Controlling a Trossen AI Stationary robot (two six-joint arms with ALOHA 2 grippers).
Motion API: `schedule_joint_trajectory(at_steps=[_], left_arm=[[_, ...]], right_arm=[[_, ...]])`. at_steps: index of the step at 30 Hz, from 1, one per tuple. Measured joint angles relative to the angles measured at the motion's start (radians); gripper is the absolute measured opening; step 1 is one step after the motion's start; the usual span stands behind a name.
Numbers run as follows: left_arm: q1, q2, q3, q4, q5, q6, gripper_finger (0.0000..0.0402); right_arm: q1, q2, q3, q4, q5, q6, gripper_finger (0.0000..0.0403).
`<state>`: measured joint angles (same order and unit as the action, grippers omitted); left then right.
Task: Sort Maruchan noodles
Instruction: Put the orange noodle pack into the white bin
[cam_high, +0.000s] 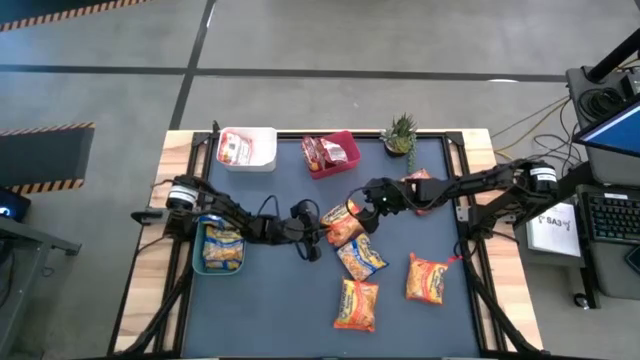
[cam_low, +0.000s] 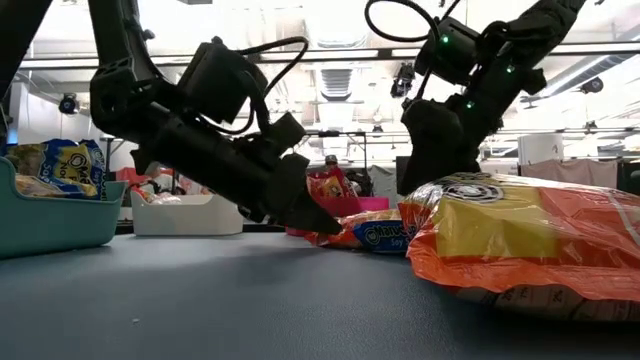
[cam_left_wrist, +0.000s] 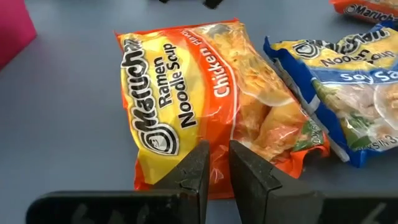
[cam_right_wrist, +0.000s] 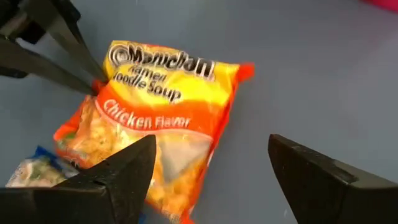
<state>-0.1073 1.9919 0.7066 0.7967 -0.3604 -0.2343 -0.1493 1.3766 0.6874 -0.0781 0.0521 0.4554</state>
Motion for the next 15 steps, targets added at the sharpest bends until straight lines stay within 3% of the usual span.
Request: schedule_joint_trajectory(at_steps=[7,15], left_arm=[[0.011,0.0,0.002,-0.046,-0.009,-0.038,0.0042],[0.012,0.0,0.002,-0.075,-0.068,-0.038,0.0042]], right_arm=[[-0.063,0.0,-0.086,0.235,-0.15,0.002,0.0313],[-0.143,0.005,-0.171,0.294,-0.22,0.078,0.0313]])
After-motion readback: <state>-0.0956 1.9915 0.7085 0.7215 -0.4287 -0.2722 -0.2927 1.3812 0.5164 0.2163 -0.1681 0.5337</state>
